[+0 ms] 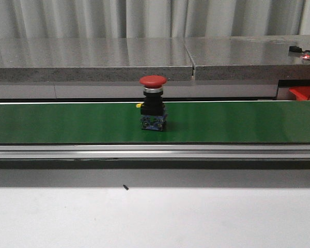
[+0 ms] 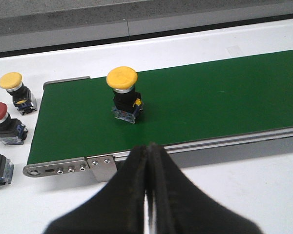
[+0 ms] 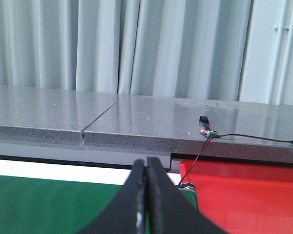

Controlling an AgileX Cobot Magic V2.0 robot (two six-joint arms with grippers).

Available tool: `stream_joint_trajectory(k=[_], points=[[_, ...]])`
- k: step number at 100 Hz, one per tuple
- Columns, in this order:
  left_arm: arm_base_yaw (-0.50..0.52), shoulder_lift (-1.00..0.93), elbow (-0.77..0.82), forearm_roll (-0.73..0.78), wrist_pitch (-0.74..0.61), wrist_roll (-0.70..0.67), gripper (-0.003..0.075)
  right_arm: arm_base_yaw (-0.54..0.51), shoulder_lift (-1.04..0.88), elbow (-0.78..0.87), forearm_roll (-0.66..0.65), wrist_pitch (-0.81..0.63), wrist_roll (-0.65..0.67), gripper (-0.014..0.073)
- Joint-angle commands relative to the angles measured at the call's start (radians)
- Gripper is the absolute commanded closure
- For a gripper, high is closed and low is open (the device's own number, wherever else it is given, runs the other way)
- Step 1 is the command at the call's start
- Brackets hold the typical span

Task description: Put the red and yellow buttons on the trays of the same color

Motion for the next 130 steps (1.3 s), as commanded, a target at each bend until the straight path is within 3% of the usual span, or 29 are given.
stream_joint_trajectory(k=[1, 30, 52, 61, 89, 113, 122, 130], points=[[-0.007, 0.003, -0.026, -0.014, -0.078, 0.001, 0.0741, -0.004, -0.008, -0.065, -0.007, -0.026, 0.0, 0.0662], [-0.005, 0.003, -0.026, -0.014, -0.078, 0.001, 0.0741, -0.004, 0.187, -0.401, 0.051, 0.311, 0.0, 0.0662], [-0.005, 0.003, -0.026, -0.014, -0.078, 0.001, 0.0741, -0.004, 0.476, -0.746, 0.075, 0.78, 0.0, 0.0662], [-0.005, 0.003, -0.026, -0.014, -0.078, 0.001, 0.0741, -0.004, 0.593, -0.854, 0.079, 0.899, 0.0, 0.0662], [-0.005, 0.003, -0.026, -0.014, -0.078, 0.001, 0.0741, -0.004, 0.79, -0.941, 0.198, 0.882, 0.0, 0.0662], [-0.005, 0.003, -0.026, -0.014, -0.078, 0.001, 0.0741, -0.004, 0.858, -0.941, 0.2, 0.872, -0.001, 0.065], [-0.005, 0.003, -0.026, -0.014, -0.078, 0.001, 0.0741, -0.004, 0.865, -0.941, 0.2, 0.885, -0.001, 0.0562], [-0.005, 0.003, -0.026, -0.014, -0.078, 0.001, 0.0741, -0.004, 0.865, -0.941, 0.2, 0.888, -0.017, 0.0399]])
